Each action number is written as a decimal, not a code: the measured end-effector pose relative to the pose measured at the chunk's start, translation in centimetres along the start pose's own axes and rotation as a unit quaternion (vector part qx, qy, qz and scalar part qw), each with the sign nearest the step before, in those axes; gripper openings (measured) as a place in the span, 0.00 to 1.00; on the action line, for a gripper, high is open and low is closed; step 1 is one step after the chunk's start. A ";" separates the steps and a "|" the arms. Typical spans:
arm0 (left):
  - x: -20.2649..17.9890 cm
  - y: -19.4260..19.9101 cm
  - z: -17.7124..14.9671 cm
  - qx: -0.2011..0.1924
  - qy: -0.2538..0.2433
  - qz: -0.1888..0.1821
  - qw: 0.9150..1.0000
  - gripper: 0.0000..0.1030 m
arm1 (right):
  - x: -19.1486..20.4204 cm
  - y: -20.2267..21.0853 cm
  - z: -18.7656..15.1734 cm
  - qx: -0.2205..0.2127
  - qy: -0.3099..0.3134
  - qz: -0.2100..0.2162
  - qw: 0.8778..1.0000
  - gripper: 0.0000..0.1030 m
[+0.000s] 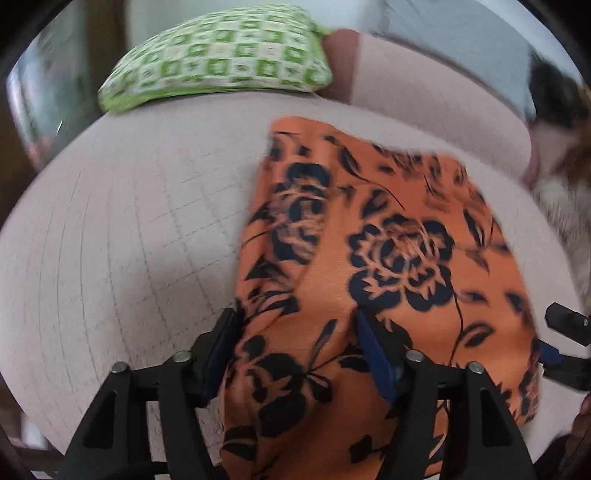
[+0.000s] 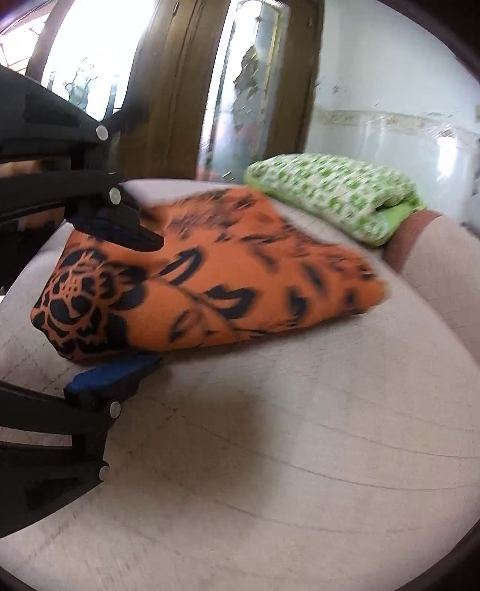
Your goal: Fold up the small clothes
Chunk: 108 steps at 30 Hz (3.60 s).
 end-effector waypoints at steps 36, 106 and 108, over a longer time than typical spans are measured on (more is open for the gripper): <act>1.4 -0.7 -0.3 0.014 0.044 -0.037 0.998 0.68 | 8.5 0.0 5.7 -0.027 0.206 -0.162 0.965 0.62; 3.4 -0.1 4.4 0.094 0.088 -0.186 0.974 0.65 | 4.6 2.0 4.2 0.007 0.111 -0.042 0.993 0.82; 3.4 -1.1 4.1 0.113 0.095 -0.194 0.970 0.66 | 3.2 0.6 4.0 0.026 0.085 -0.028 0.996 0.82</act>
Point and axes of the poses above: each gripper's, at about its wrist camera, not at the fingertips, and y roughly against the way its jaws point, x to its left, z to its top, the point moved 5 cm from there along -y, roughly the way its jaws point, and after that the axes turned 9 degrees about y, right-handed, at the moved point
